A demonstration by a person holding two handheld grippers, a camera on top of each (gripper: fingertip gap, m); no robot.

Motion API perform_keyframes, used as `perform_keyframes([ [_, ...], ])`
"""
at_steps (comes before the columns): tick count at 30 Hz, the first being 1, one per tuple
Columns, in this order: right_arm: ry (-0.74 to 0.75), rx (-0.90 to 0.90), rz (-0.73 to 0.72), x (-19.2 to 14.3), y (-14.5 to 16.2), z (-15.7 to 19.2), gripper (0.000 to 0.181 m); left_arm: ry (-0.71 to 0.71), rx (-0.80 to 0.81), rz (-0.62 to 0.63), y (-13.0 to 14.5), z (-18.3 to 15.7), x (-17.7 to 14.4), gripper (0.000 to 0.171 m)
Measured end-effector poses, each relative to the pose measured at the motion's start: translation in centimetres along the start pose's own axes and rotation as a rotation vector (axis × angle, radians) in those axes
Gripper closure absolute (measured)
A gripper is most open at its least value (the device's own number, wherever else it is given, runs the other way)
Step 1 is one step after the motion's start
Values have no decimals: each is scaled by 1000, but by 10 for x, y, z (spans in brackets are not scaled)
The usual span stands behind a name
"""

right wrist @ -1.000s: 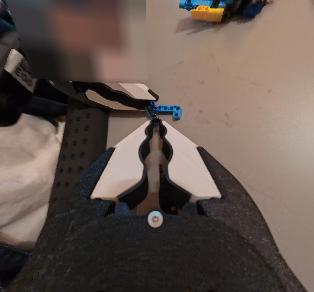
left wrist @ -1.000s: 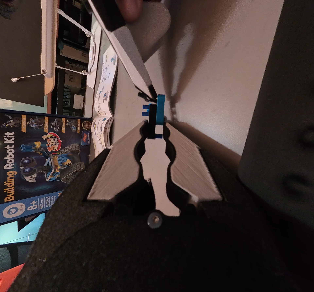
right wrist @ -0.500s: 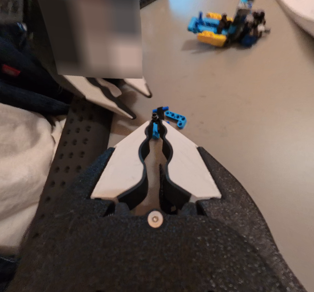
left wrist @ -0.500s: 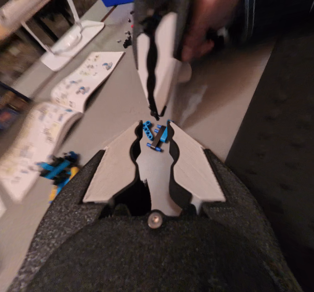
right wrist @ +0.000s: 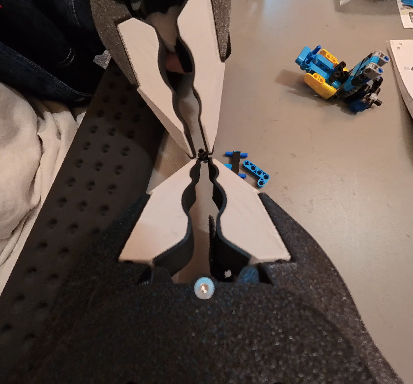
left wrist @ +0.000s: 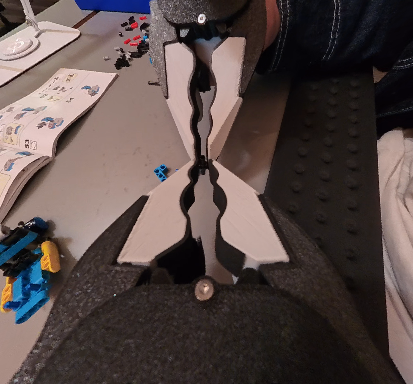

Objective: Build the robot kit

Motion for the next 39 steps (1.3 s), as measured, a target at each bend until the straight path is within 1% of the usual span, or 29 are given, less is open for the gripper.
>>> perform_keyframes([
  [2, 14, -16, 1, -1, 0, -1, 175, -17, 20, -19, -2, 1, 0, 165],
  [4, 47, -39, -6, -3, -1, -4, 175, -35, -7, -42, -4, 6, 0, 166],
  [5, 91, -48, -21, -5, -3, -10, 175, -46, -58, -67, -8, 11, -1, 166],
  [6, 142, -58, -46, -8, -7, -15, 174, -56, -128, -122, -14, 18, -4, 166],
  [8, 278, -77, -94, -17, -18, -30, 169, -79, -325, -300, -35, 37, -18, 166],
  [10, 424, -87, -130, -23, -30, -42, 155, -13, -557, -496, -50, 49, -32, 167],
  [11, 489, -105, -149, -25, -38, -43, 150, 27, -644, -568, -54, 52, -36, 166],
  [13, 672, -159, -176, -35, -53, -49, 151, 129, -786, -684, -59, 55, -42, 167],
  [15, 797, -213, -210, -43, -65, -49, 153, 244, -889, -747, -62, 54, -44, 167],
  [16, 833, -232, -221, -46, -69, -49, 155, 278, -923, -775, -63, 54, -45, 167],
  [17, 835, -254, -222, -45, -71, -46, 155, 310, -941, -792, -64, 54, -46, 167],
  [20, 853, -305, -219, -46, -73, -43, 164, 346, -945, -783, -65, 50, -45, 166],
  [22, 824, -320, -232, -46, -74, -39, 174, 374, -949, -779, -65, 48, -44, 167],
  [26, 778, -347, -211, -46, -72, -36, 175, 434, -978, -743, -64, 46, -42, 166],
  [28, 735, -344, -194, -46, -69, -36, 175, 443, -971, -688, -61, 44, -39, 166],
  [30, 708, -372, -155, -45, -64, -35, 175, 402, -921, -626, -58, 42, -35, 165],
  [32, 701, -456, -108, -42, -61, -32, 175, 377, -877, -578, -56, 39, -31, 164],
  [34, 697, -532, -72, -40, -58, -29, 175, 384, -854, -535, -53, 35, -29, 164],
  [39, 578, -660, -50, -34, -51, -17, 175, 387, -741, -392, -44, 23, -25, 165],
])
Point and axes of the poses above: each gripper's, where its closed fingertips meet, x out along the fingers, y out of its underside, z = x × y across the jaws, the point moved 2 cm from there along -x, back along the fingers, and after that the axes turned 7 degrees about -x, right-handed, at the moved point
